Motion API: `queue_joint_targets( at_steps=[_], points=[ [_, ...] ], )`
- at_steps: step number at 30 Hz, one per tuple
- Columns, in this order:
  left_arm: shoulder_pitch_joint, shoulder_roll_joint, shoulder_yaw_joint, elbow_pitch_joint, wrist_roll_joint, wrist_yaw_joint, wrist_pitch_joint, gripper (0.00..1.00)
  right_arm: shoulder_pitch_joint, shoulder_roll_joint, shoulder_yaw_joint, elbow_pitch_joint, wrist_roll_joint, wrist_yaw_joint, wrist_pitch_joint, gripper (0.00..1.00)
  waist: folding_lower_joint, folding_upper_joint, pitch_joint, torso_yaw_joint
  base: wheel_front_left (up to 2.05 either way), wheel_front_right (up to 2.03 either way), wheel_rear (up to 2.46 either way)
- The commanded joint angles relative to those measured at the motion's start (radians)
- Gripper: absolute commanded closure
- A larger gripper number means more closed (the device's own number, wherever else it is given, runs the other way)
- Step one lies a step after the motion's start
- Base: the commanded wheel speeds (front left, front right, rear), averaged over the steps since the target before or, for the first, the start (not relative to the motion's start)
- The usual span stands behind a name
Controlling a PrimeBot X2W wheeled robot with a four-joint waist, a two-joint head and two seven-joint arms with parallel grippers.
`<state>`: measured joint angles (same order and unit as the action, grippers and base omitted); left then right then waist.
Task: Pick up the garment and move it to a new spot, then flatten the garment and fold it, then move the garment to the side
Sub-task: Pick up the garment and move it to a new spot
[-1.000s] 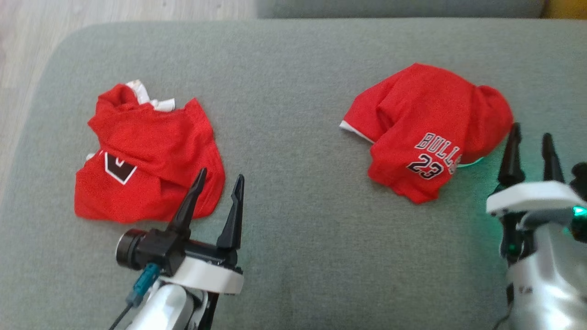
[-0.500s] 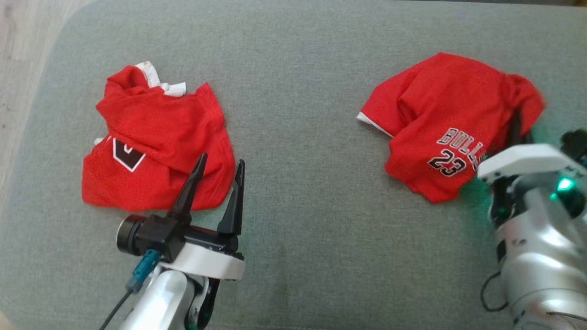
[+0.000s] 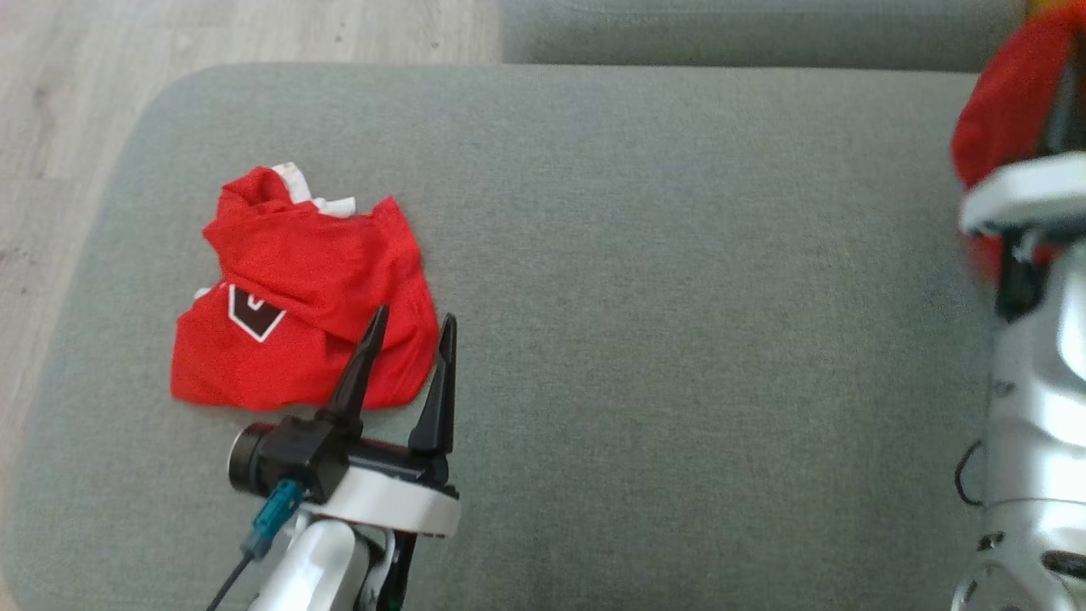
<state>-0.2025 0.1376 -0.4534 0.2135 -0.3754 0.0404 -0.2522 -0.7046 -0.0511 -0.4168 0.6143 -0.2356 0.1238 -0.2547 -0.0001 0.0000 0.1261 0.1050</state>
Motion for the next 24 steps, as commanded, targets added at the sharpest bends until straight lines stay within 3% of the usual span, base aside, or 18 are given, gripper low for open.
queue_joint_targets(
  at_steps=[1, 4, 8, 9, 10, 14, 17, 21, 24],
  points=[
    [-0.012, 0.002, 0.043, -0.031, 0.009, -0.003, -0.01, 0.0, -0.056, 0.001, 0.081, -0.049, -0.033, 0.007, 0.011, 1.0, 0.0001, 0.0, -0.013, 0.011, 0.0, 0.0, 0.0],
    [0.0, -0.002, 0.051, -0.034, 0.013, -0.009, -0.01, 0.0, -0.025, 0.001, 0.238, -0.056, -0.08, 0.007, 0.048, 1.0, 0.0001, 0.0, -0.015, 0.022, 0.0, 0.0, 0.0],
    [0.006, -0.007, 0.053, -0.029, 0.019, -0.018, -0.01, 0.0, 0.062, 0.001, 0.47, 0.007, -0.058, 0.007, 0.078, 1.0, 0.0001, 0.0, -0.009, 0.037, 0.0, 0.0, 0.0],
    [0.006, -0.007, 0.053, -0.027, 0.02, -0.02, -0.01, 0.0, 0.085, 0.001, 0.522, 0.023, -0.045, 0.007, 0.075, 0.57, 0.0001, 0.0, -0.008, 0.039, 0.0, 0.0, 0.0],
    [0.005, -0.008, 0.051, -0.023, 0.022, -0.023, -0.01, 0.0, 0.108, 0.001, 0.573, 0.043, -0.026, 0.007, 0.074, 0.0, 0.0001, 0.0, -0.006, 0.042, 0.0, 0.0, 0.0],
    [-0.002, -0.01, 0.049, -0.012, 0.024, -0.03, -0.01, 0.0, 0.18, 0.001, 0.795, 0.082, 0.084, 0.007, 0.056, 0.0, 0.0001, 0.0, -0.007, 0.049, 0.0, 0.0, 0.0],
    [-0.004, -0.008, 0.053, -0.009, 0.024, -0.029, -0.01, 0.0, 0.208, 0.001, 0.87, 0.054, 0.159, 0.007, 0.039, 0.0, 0.0001, 0.0, -0.009, 0.043, 0.0, 0.0, 0.0],
    [-0.002, -0.005, 0.062, -0.01, 0.025, -0.026, -0.01, 0.0, 0.233, 0.001, 0.857, 0.01, 0.201, 0.007, 0.018, 0.0, 0.0001, 0.0, -0.012, 0.021, 0.0, 0.0, 0.0],
    [0.003, -0.009, 0.065, -0.013, 0.025, -0.026, -0.01, 0.0, 0.264, 0.001, 0.781, -0.042, 0.203, 0.007, 0.004, 0.0, 0.0001, 0.0, -0.014, 0.001, 0.0, 0.0, 0.0]
  ],
)
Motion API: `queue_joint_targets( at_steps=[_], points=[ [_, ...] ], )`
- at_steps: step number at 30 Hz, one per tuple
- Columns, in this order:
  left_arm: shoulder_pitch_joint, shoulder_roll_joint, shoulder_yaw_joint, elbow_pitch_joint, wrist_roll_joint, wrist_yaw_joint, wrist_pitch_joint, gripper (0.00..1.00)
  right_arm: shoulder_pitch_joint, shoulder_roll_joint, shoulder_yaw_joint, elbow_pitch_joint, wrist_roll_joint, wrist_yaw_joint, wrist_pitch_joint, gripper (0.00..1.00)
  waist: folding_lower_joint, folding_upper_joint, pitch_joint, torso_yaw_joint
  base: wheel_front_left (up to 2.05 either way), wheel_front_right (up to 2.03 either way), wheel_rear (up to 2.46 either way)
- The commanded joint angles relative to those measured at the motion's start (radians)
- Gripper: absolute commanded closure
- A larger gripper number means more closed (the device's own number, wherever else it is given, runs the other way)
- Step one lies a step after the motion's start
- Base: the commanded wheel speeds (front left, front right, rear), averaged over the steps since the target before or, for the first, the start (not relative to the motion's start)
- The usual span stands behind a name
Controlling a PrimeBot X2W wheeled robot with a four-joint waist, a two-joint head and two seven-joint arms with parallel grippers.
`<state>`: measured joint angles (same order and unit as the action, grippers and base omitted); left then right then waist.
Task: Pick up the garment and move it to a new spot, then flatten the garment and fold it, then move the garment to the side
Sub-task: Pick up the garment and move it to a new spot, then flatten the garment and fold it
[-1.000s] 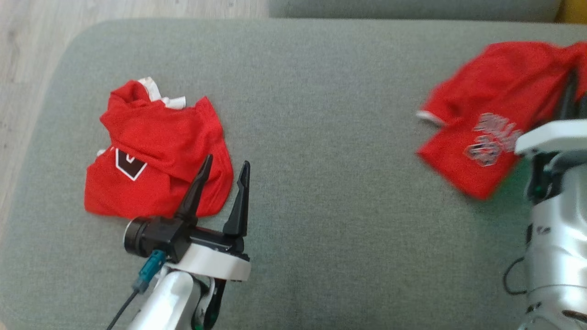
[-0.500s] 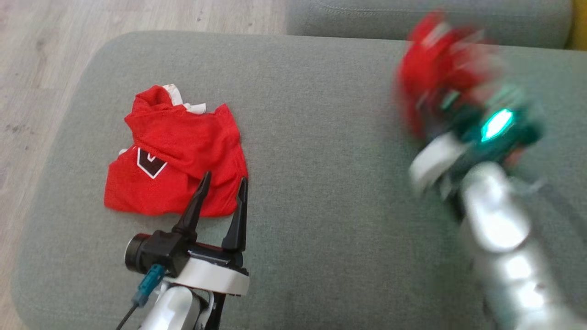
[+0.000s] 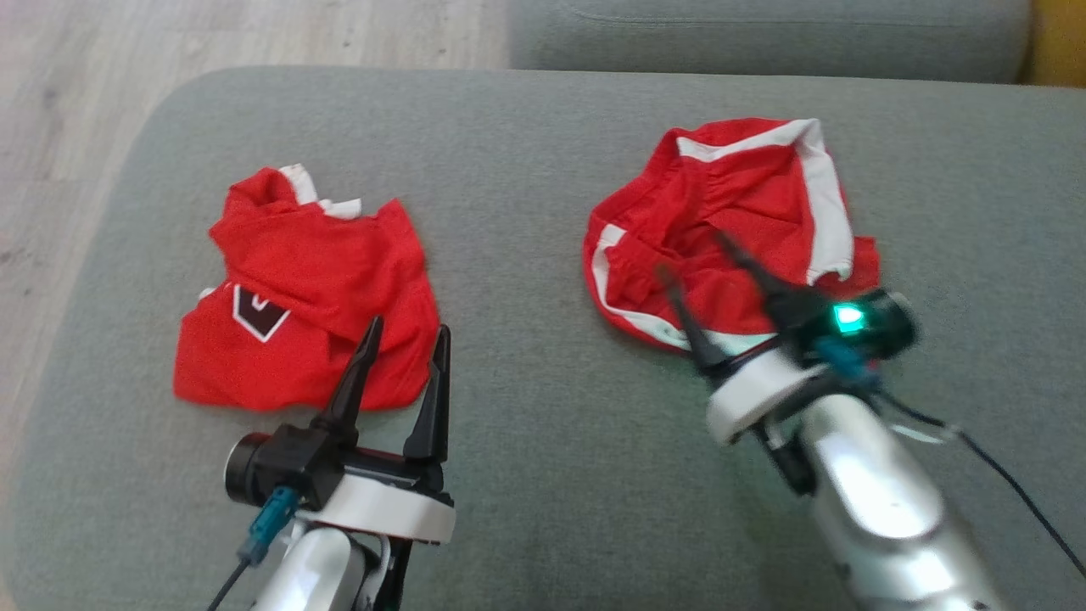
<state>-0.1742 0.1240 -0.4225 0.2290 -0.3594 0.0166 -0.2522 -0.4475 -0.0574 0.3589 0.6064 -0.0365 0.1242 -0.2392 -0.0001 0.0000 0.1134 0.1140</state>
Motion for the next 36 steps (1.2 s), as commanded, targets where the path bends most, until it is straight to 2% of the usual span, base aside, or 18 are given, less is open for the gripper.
queue_joint_targets(
  at_steps=[1, 9, 18, 32, 36],
  points=[
    [-0.023, 0.003, 0.036, -0.031, 0.009, -0.001, -0.01, 0.0, 0.023, 0.007, -0.029, -0.055, 0.004, 0.007, -0.014, 0.0, 0.0001, 0.0, -0.001, -0.015, 0.0, 0.0, 0.0],
    [-0.016, -0.008, 0.051, -0.039, 0.014, -0.007, -0.01, 0.0, 0.195, 0.007, -0.279, -0.202, 0.055, 0.007, -0.022, 0.0, 0.0001, 0.0, -0.001, -0.068, 0.0, 0.0, 0.0],
    [-0.017, -0.016, 0.058, -0.033, 0.028, -0.022, -0.01, 0.0, 0.268, 0.007, -0.357, -0.209, 0.121, 0.007, -0.022, 0.0, 0.0001, 0.0, 0.006, -0.095, 0.0, 0.0, 0.0],
    [-0.031, -0.028, 0.054, -0.018, 0.046, -0.043, -0.01, 0.0, 0.134, 0.007, -0.38, 0.014, 0.202, 0.007, 0.012, 0.0, 0.0001, 0.0, 0.039, -0.057, 0.0, 0.0, 0.0],
    [-0.037, -0.03, 0.055, -0.014, 0.05, -0.047, -0.01, 0.0, 0.084, 0.007, -0.383, 0.096, 0.186, 0.007, 0.009, 0.0, 0.0001, 0.0, 0.049, -0.039, 0.0, 0.0, 0.0]
  ],
)
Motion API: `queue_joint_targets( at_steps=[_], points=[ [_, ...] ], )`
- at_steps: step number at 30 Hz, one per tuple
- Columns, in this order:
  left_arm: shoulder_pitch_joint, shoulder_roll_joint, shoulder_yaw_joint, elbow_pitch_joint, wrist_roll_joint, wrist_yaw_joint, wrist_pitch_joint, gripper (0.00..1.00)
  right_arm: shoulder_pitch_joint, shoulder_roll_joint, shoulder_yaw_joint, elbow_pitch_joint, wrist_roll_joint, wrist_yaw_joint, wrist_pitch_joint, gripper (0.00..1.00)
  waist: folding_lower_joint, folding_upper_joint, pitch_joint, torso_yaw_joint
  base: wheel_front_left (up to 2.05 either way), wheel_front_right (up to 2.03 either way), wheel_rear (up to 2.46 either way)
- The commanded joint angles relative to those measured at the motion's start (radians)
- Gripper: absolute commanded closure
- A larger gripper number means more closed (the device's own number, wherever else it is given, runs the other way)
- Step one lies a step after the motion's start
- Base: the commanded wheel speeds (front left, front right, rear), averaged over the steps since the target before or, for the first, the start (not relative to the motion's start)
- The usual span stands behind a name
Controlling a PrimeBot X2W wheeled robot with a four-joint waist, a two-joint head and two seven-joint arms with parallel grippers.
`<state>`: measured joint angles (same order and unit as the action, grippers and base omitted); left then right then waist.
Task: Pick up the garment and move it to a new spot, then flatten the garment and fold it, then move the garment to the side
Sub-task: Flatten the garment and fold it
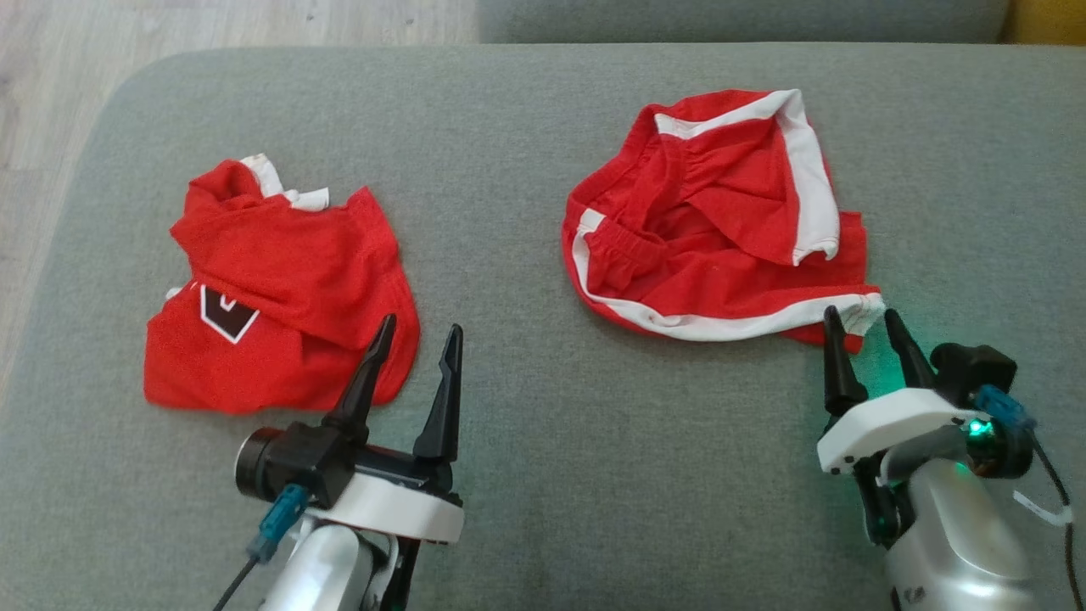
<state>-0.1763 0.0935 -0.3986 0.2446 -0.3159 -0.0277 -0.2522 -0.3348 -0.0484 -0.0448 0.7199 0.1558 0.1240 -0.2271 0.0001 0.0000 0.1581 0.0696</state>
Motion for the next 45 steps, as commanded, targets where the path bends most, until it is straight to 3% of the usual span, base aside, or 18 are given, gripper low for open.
queue_joint_targets(
  at_steps=[1, 3, 5, 13, 23, 29, 31, 35, 41, 45],
  points=[
    [-0.036, 0.0, 0.033, -0.029, 0.008, -0.003, -0.01, 0.0, -0.038, -0.002, 0.022, 0.0, -0.008, 0.007, -0.005, 0.0, -0.0001, 0.0, 0.006, 0.009, 0.0, 0.0, 0.0],
    [-0.037, -0.001, 0.037, -0.029, 0.01, -0.004, -0.01, 0.0, -0.062, -0.002, 0.032, 0.049, 0.002, 0.007, -0.008, 0.04, -0.0001, 0.0, 0.009, 0.014, 0.0, 0.0, 0.0],
    [-0.036, -0.001, 0.04, -0.029, 0.011, -0.005, -0.01, 0.0, -0.074, -0.002, 0.043, 0.079, 0.015, 0.007, -0.011, 1.0, -0.0001, 0.0, 0.009, 0.013, 0.0, 0.0, 0.0],
    [-0.03, 0.0, 0.055, -0.028, 0.015, -0.002, -0.01, 0.0, -0.08, -0.002, 0.033, 0.106, 0.021, 0.007, -0.029, 1.0, -0.0001, 0.0, -0.013, -0.018, 0.0, 0.0, 0.0],
    [-0.015, -0.003, 0.063, -0.03, 0.017, 0.0, -0.01, 0.0, -0.024, -0.002, -0.26, -0.019, -0.203, 0.007, -0.023, 1.0, -0.0001, 0.0, -0.046, -0.046, 0.0, 0.0, 0.0],
    [-0.009, -0.005, 0.065, -0.033, 0.018, 0.0, -0.01, 0.0, -0.007, -0.002, -0.373, -0.079, -0.291, 0.007, 0.027, 1.0, -0.0001, 0.0, -0.047, -0.047, 0.0, 0.0, 0.0],
    [-0.011, -0.006, 0.064, -0.034, 0.018, -0.002, -0.01, 0.0, -0.008, -0.002, -0.393, -0.108, -0.325, 0.007, 0.024, 0.0, -0.0001, 0.0, -0.043, -0.045, 0.0, 0.0, 0.0],
    [-0.014, -0.008, 0.062, -0.033, 0.019, -0.007, -0.01, 0.0, -0.018, -0.002, -0.326, -0.173, -0.289, 0.007, -0.013, 0.0, -0.0001, 0.0, -0.039, -0.037, 0.0, 0.0, 0.0],
    [-0.019, -0.011, 0.059, -0.028, 0.021, -0.012, -0.01, 0.0, 0.035, -0.002, 0.006, -0.283, -0.105, 0.007, -0.031, 0.0, -0.0001, 0.0, -0.033, -0.022, 0.0, 0.0, 0.0],
    [-0.02, -0.015, 0.052, -0.023, 0.021, -0.014, -0.01, 0.0, 0.061, -0.002, 0.147, -0.295, -0.083, 0.007, 0.013, 0.0, -0.0001, 0.0, -0.033, -0.005, 0.0, 0.0, 0.0]
  ],
)
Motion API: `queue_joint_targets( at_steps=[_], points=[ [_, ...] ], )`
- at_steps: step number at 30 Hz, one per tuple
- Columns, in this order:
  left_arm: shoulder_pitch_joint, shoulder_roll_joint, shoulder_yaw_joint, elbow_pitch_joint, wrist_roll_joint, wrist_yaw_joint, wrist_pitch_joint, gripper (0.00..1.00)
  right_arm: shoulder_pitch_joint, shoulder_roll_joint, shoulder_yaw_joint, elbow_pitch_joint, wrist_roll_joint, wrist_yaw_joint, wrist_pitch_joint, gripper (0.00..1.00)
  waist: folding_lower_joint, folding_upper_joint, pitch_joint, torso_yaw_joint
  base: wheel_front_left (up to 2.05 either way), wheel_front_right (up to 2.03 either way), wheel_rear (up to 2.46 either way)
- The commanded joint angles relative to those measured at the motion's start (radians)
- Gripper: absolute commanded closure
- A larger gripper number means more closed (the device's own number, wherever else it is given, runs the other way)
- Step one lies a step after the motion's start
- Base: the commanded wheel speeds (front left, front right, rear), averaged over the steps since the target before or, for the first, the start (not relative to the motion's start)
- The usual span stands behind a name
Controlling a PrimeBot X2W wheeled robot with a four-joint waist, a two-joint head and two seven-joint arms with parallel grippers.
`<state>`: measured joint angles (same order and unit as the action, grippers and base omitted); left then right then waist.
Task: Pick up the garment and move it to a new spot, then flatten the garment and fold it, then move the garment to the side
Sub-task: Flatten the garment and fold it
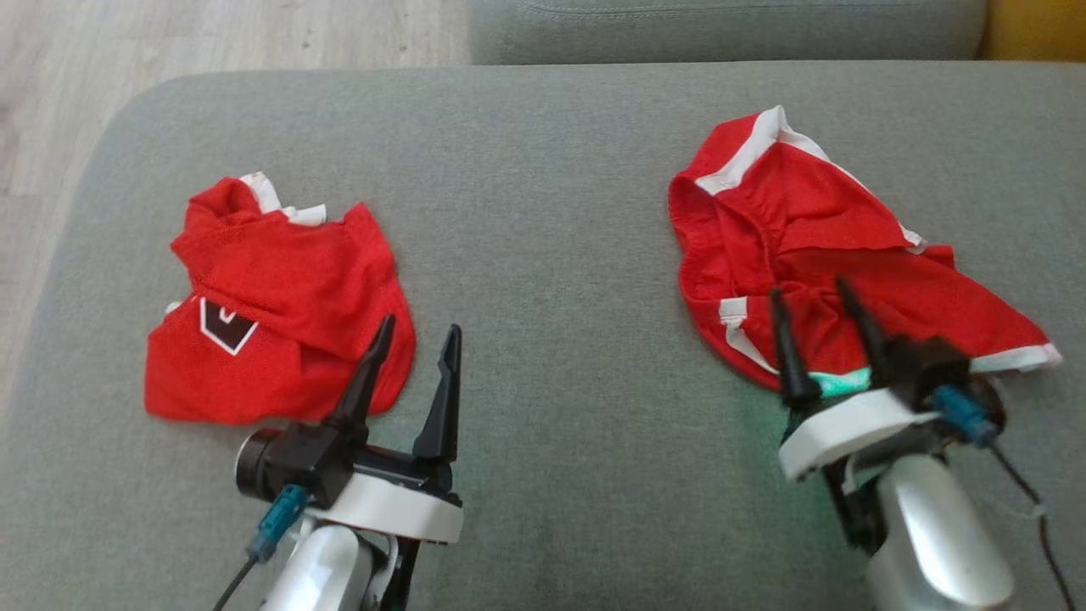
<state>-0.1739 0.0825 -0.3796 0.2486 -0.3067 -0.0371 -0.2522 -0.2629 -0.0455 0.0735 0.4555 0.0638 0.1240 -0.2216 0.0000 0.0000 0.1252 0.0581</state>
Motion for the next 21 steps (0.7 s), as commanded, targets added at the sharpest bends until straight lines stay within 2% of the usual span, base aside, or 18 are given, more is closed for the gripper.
queue_joint_targets(
  at_steps=[1, 9, 19, 20, 21],
  points=[
    [-0.024, -0.006, 0.031, -0.026, 0.012, -0.006, -0.01, 0.0, -0.008, -0.005, 0.045, -0.026, 0.013, 0.007, 0.025, 0.0, 0.0, 0.0, 0.0, 0.012, 0.0, 0.0, 0.0],
    [-0.026, -0.014, 0.021, -0.02, 0.009, -0.01, -0.01, 0.0, -0.016, -0.005, 0.083, 0.012, -0.022, 0.007, 0.11, 0.0, 0.0, 0.0, 0.016, 0.047, 0.0, 0.0, 0.0],
    [-0.038, -0.023, 0.014, -0.018, 0.007, -0.015, -0.01, 0.0, -0.041, -0.005, 0.099, 0.067, -0.042, 0.007, 0.122, 0.0, 0.0, 0.0, 0.039, 0.08, 0.0, 0.0, 0.0],
    [-0.039, -0.024, 0.014, -0.019, 0.008, -0.015, -0.01, 0.0, -0.044, -0.005, 0.1, 0.074, -0.042, 0.007, 0.122, 0.08, 0.0, 0.0, 0.041, 0.082, 0.0, 0.0, 0.0],
    [-0.04, -0.024, 0.014, -0.019, 0.008, -0.016, -0.01, 0.0, -0.048, -0.005, 0.103, 0.082, -0.042, 0.007, 0.121, 0.3, 0.0, 0.0, 0.043, 0.084, 0.0, 0.0, 0.0]
  ],
)
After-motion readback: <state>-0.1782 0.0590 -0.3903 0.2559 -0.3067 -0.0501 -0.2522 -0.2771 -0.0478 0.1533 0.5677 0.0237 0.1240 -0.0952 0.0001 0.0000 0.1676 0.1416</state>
